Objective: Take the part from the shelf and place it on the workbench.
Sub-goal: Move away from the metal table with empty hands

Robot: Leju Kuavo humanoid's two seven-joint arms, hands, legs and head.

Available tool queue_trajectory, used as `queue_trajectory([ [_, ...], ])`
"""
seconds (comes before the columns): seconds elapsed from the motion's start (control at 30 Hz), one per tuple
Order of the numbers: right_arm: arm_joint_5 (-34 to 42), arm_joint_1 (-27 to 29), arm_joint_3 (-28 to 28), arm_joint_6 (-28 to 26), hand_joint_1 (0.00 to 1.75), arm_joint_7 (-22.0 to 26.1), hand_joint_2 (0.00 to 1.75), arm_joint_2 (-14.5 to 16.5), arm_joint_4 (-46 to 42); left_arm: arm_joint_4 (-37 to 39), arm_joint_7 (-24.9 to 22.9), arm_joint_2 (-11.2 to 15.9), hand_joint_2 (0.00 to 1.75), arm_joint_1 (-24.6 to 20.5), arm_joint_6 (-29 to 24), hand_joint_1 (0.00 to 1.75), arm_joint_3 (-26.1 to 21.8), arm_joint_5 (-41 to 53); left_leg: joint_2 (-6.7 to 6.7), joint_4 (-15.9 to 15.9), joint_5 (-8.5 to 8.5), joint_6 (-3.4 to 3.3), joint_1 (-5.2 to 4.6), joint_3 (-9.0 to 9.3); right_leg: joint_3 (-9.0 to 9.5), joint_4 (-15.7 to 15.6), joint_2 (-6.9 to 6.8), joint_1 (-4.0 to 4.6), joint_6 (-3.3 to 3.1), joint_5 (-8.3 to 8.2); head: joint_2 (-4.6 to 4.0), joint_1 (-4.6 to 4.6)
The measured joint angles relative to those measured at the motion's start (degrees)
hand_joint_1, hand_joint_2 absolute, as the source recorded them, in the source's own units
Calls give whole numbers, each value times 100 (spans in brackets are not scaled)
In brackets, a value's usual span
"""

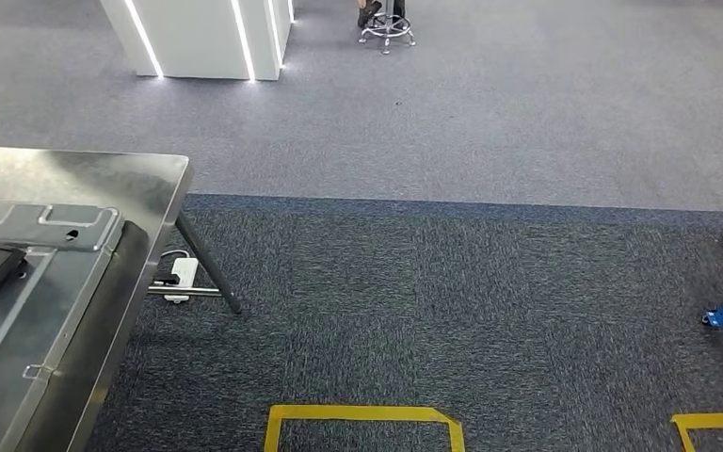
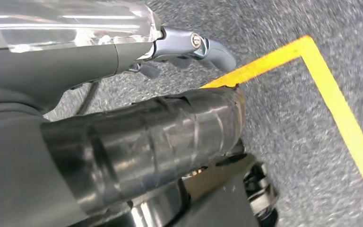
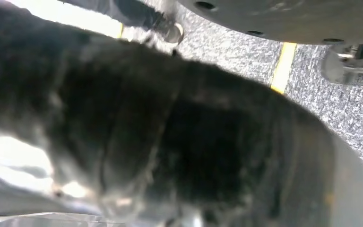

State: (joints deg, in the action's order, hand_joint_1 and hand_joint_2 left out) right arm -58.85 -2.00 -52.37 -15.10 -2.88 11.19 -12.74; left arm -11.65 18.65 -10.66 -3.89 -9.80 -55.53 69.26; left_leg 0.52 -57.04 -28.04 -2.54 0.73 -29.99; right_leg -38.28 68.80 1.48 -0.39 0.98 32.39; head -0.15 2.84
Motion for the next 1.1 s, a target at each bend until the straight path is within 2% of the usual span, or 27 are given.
queue_trajectory([
  [0.03, -4, -3, 0, 0, 0, 0, 0, -1, 0, 0, -1, 1, 0, 13, 1, 0, -7, 1, 85, -4, -11, -3, -6, 0, -157, 316, -53, -17, 21, 117, 0, -1],
  [0.07, -8, -2, 0, 1, 0, 0, 0, -2, 0, 0, -1, 1, 0, 21, 1, 0, -13, 1, 168, -8, -24, 0, -10, 3, -242, 486, -84, -34, 39, 137, 0, -1],
  [0.1, -11, 2, 0, 1, 0, 0, 0, -4, 0, 0, -1, 1, 0, 22, 1, 0, -16, 1, 243, -12, -39, 8, -10, 12, -219, 447, -111, -48, 51, 48, 0, -1],
  [0.13, -13, 7, 0, 1, 0, 0, 0, -8, 0, 0, -1, 0, 0, 18, 1, 0, -18, 1, 307, -16, -58, 20, -9, 30, -75, 181, -158, -59, 57, -134, 0, -1],
  [0.2, -16, 8, 0, 1, 0, 0, 0, -18, 0, 0, -1, -2, 0, 12, 1, 0, -19, 2, 422, -23, -105, 69, -19, 77, 328, -582, -368, -45, 38, -445, 0, -1],
  [0.23, -19, 0, 0, 1, 0, 0, 0, -20, 0, 0, -1, -2, 0, 12, 1, 0, -20, 2, 469, -27, -129, 102, -30, 95, 463, -841, -450, -26, 11, -513, 0, -2],
  [0.27, -22, -5, 0, 2, 0, 0, 0, -21, 0, 0, 0, -1, 0, 6, 1, 0, -21, 2, 516, -29, -150, 136, -41, 110, 519, -958, -492, -3, -19, -513, 0, -3],
  [0.33, -28, -2, 0, 2, 0, 0, 0, -21, 0, 0, 1, 1, 0, -20, 1, 0, -23, 1, 603, -22, -177, 198, -50, 159, 515, -966, -405, 18, -85, -501, 0, -4],
  [0.37, -30, 6, 0, 2, 0, 0, 0, -21, 0, 0, 1, 1, 0, -37, 1, 0, -23, 1, 589, -39, -203, 231, -39, 178, 520, -982, -351, 9, -118, -507, 0, -4],
  [0.43, -29, 3, 0, 1, 0, 0, 0, -21, -1, 0, 3, 1, 0, -48, 1, 0, -23, 2, 346, -306, -404, 284, -13, 83, 529, -1016, -245, -21, -194, -535, 0, -11],
  [0.5, -30, -13, 0, 1, 0, 0, 0, -22, -2, 0, 3, 2, 0, -31, 1, 0, -24, 2, 65, -1018, -791, 304, 0, -254, 516, -1022, -125, -25, -241, -549, 0, -18],
  [0.53, -30, -17, 0, 1, 0, 0, 0, -22, -2, 0, 2, 2, 0, -18, 1, 0, -25, 2, 23, -1404, -942, 306, 0, -447, 509, -1018, -55, -18, -251, -551, 0, -17],
  [0.57, -30, -15, 0, 2, 0, 0, 0, -22, -1, 0, 2, 2, 0, -4, 1, 0, -25, 1, 8, -1667, -997, 304, -1, -587, 508, -1015, 21, -11, -254, -552, 0, -17],
  [0.6, -30, -10, 0, 2, 0, -1, 0, -22, -1, 0, 1, 2, 0, 7, 1, 0, -25, 1, 1, -1718, -926, 296, -1, -635, 512, -1011, 100, -5, -255, -552, 0, -17],
  [0.63, -30, -6, 0, 2, 0, -1, 0, -22, 0, 0, 1, 2, 0, 13, 1, 0, -25, 1, -18, -1512, -732, 279, -1, -566, 520, -1005, 183, -2, -254, -552, 0, -17],
  [0.67, -30, -4, 0, 2, 0, -1, 0, -21, 0, 0, 2, 3, 0, 14, 1, 0, -26, 0, -83, -1134, -482, 255, -1, -420, 527, -999, 263, -1, -251, -551, 0, -18],
  [0.7, -30, -4, 0, 3, 0, -2, 0, -19, 1, 0, 2, 7, 0, 17, 0, 0, -27, -1, -224, -724, -280, 226, -1, -260, 524, -986, 337, 5, -239, -548, 0, -16],
  [0.73, -30, -9, 0, 5, 0, -2, 0, -16, 1, 0, 4, 11, 0, 19, -1, 0, -29, -2, -349, -387, -143, 206, 3, -133, 512, -971, 409, 7, -220, -547, 0, -16],
  [0.77, -31, -11, 0, 6, 0, -2, 0, -14, 1, 0, 6, 14, 0, 20, -2, 0, -31, -3, -446, -199, -92, 191, -1, -66, 494, -961, 466, 4, -190, -550, 0, -14],
  [0.8, -32, -9, 0, 8, 0, -2, 0, -12, 1, 0, 8, 17, 0, 15, -3, 0, -32, -3, -484, -133, -100, 178, -8, -43, 475, -960, 523, -6, -150, -557, 0, -15],
  [0.87, -35, 8, 0, 7, 0, -2, 0, -13, 0, 0, 10, 15, 0, -2, -4, 0, -33, -7, -364, -84, -67, 129, -3, -16, 450, -978, 616, -23, -70, -582, 0, -15],
  [0.9, -37, 16, 0, 6, 0, -2, 0, -13, 0, 0, 10, 13, 0, -9, -4, 0, -33, -9, -294, -50, -41, 91, 8, 2, 434, -956, 547, -19, -40, -564, 0, -10],
  [0.93, -41, 19, 0, 5, 0, -3, 0, -13, 0, 0, 10, 8, 0, -10, -5, 0, -34, -10, -218, -14, -16, 54, 22, 15, 377, -843, 401, -8, -17, -482, 0, -2],
  [1.0, -55, 12, 0, 6, 0, -4, 0, -14, 0, 0, 9, 2, 0, 0, -7, 0, -34, -11, -53, 19, -1, 13, 22, 27, 103, -272, 37, -7, 19, -148, 0, 12],
  [1.03, -64, 8, 0, 7, 0, -4, 0, -15, 0, 0, 7, 0, 0, 11, -8, 0, -34, -12, 35, 18, -9, 6, 18, 26, -84, 104, -53, -19, 38, 30, 0, 15],
  [1.07, -71, 7, 0, 7, 0, -4, 0, -15, 0, 0, 4, -1, 0, 21, -8, 0, -35, -14, 122, 16, -19, 6, 15, 28, -231, 401, -84, -33, 56, 128, 0, 15],
  [1.1, -76, 9, -1, 7, 0, -4, 0, -16, 0, 0, 2, -1, 0, 27, -7, 0, -36, -15, 206, 13, -33, 10, 15, 33, -289, 523, -100, -48, 71, 122, 0, 14],
])
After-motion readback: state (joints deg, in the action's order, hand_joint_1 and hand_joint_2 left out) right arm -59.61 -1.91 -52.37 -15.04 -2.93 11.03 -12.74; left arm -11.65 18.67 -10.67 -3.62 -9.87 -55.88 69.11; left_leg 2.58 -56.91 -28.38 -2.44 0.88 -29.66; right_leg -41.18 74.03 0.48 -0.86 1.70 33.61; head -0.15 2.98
